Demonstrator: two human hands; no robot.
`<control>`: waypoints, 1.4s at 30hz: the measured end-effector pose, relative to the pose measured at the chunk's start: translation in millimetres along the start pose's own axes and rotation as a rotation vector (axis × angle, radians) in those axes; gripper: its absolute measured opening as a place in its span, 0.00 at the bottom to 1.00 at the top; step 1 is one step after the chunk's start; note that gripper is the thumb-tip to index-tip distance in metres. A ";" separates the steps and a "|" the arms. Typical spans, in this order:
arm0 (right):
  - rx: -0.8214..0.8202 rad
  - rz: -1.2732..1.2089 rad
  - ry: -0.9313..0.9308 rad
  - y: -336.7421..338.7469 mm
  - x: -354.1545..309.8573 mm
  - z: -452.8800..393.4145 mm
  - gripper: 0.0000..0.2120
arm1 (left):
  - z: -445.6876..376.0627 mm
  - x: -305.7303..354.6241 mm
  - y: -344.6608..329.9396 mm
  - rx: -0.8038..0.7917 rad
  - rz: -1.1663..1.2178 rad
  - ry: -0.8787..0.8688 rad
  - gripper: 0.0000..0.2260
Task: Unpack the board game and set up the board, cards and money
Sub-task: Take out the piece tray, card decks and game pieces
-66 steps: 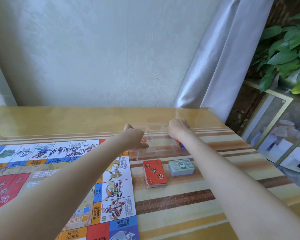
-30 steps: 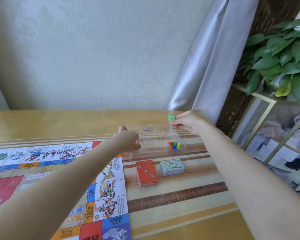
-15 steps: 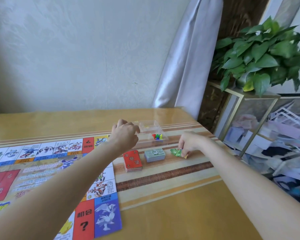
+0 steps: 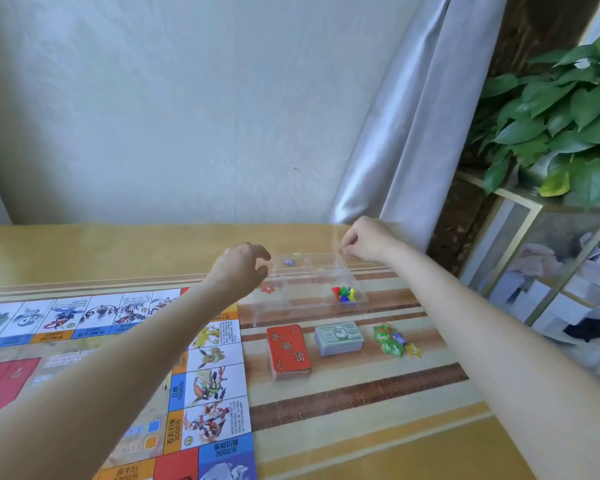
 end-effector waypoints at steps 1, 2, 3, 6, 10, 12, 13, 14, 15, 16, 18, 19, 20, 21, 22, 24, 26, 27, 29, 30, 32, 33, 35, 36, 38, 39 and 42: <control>0.027 -0.018 0.025 -10.0 -10.0 -13.5 0.10 | -6.8 -4.2 -0.4 -0.003 0.022 0.005 0.14; 0.049 -0.034 0.031 -21.2 -18.2 -27.7 0.08 | -14.5 -8.1 -0.5 -0.003 0.055 0.014 0.13; 0.061 -0.049 0.022 -32.8 -25.0 -41.8 0.08 | -21.9 -11.9 0.0 -0.003 0.100 0.024 0.13; -0.045 0.008 -0.022 -65.2 -42.7 -73.5 0.15 | -35.8 -16.0 -2.3 -0.035 0.182 0.012 0.10; -0.282 0.214 -0.067 -92.8 -59.1 -89.2 0.20 | -31.6 -3.1 -18.2 -0.173 -0.032 -0.193 0.05; -0.342 0.298 -0.069 -99.2 -65.9 -91.8 0.17 | -30.2 1.4 -25.1 -0.235 -0.148 -0.263 0.10; -0.354 0.325 -0.065 -100.5 -69.0 -91.9 0.16 | -30.3 2.0 -29.1 -0.264 -0.188 -0.277 0.13; -0.355 0.340 -0.058 -100.7 -71.4 -92.0 0.16 | -30.5 2.9 -33.4 -0.290 -0.225 -0.284 0.14; -0.353 0.343 -0.055 -101.3 -72.2 -92.7 0.15 | -30.4 3.4 -38.0 -0.311 -0.258 -0.288 0.14; -0.348 0.340 -0.058 -102.4 -71.4 -93.0 0.15 | -30.2 3.6 -41.6 -0.320 -0.274 -0.284 0.13; -0.303 0.330 -0.065 -101.9 -68.5 -93.2 0.15 | -31.7 2.4 -43.5 -0.294 -0.260 -0.260 0.09; -0.279 0.329 -0.064 -101.9 -67.5 -93.5 0.15 | -32.5 1.3 -42.9 -0.273 -0.248 -0.245 0.08; -0.261 0.323 -0.065 -102.0 -66.2 -93.2 0.14 | -32.7 0.6 -41.9 -0.252 -0.238 -0.235 0.07; -0.249 0.313 -0.071 -102.3 -64.6 -93.2 0.13 | -32.8 0.7 -40.9 -0.237 -0.232 -0.229 0.07; -0.245 0.301 -0.085 -102.2 -63.4 -92.5 0.12 | -33.0 1.2 -40.3 -0.226 -0.234 -0.225 0.07; -0.246 0.281 -0.114 -103.4 -60.6 -92.0 0.12 | -32.8 1.8 -40.6 -0.214 -0.255 -0.219 0.08; -0.232 0.298 -0.120 -103.3 -58.4 -91.1 0.13 | -32.2 2.4 -40.9 -0.205 -0.275 -0.217 0.08; -0.223 0.300 -0.116 -103.1 -58.4 -90.5 0.13 | -32.1 2.2 -41.1 -0.203 -0.281 -0.216 0.08; -0.203 0.277 -0.108 -103.6 -58.4 -90.0 0.14 | -31.5 1.7 -41.6 -0.199 -0.281 -0.216 0.08; -0.196 0.260 -0.111 -103.9 -57.6 -90.0 0.13 | -31.1 1.5 -41.7 -0.197 -0.281 -0.219 0.08; -0.201 0.228 -0.118 -104.5 -54.1 -90.0 0.10 | -30.8 1.1 -42.4 -0.198 -0.282 -0.226 0.08; -0.201 0.192 -0.123 -103.6 -51.6 -89.8 0.06 | -30.6 0.9 -43.0 -0.201 -0.279 -0.230 0.08; -0.202 0.105 -0.122 -101.5 -44.9 -91.7 0.10 | -30.5 0.3 -43.9 -0.208 -0.274 -0.238 0.08; -0.210 0.094 -0.104 -101.1 -42.8 -92.7 0.13 | -30.4 -0.1 -44.0 -0.209 -0.272 -0.242 0.08; -0.210 0.113 -0.059 -99.9 -42.7 -92.7 0.16 | -30.1 -0.7 -43.8 -0.204 -0.268 -0.247 0.08; -0.202 0.120 -0.051 -100.2 -43.5 -92.8 0.16 | -29.9 -0.7 -44.0 -0.201 -0.267 -0.247 0.08; -0.198 0.147 -0.048 -102.3 -45.5 -93.5 0.16 | -29.1 -0.4 -45.2 -0.193 -0.267 -0.247 0.09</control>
Point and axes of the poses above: each hand's wrist, its own z-axis away from the middle knuckle, its own y-axis out of the back of the hand, x = y × z, the point moved 6 cm from there along -z, towards the middle knuckle, and after that the axes turned 8 degrees about x, right-handed, at the moved point
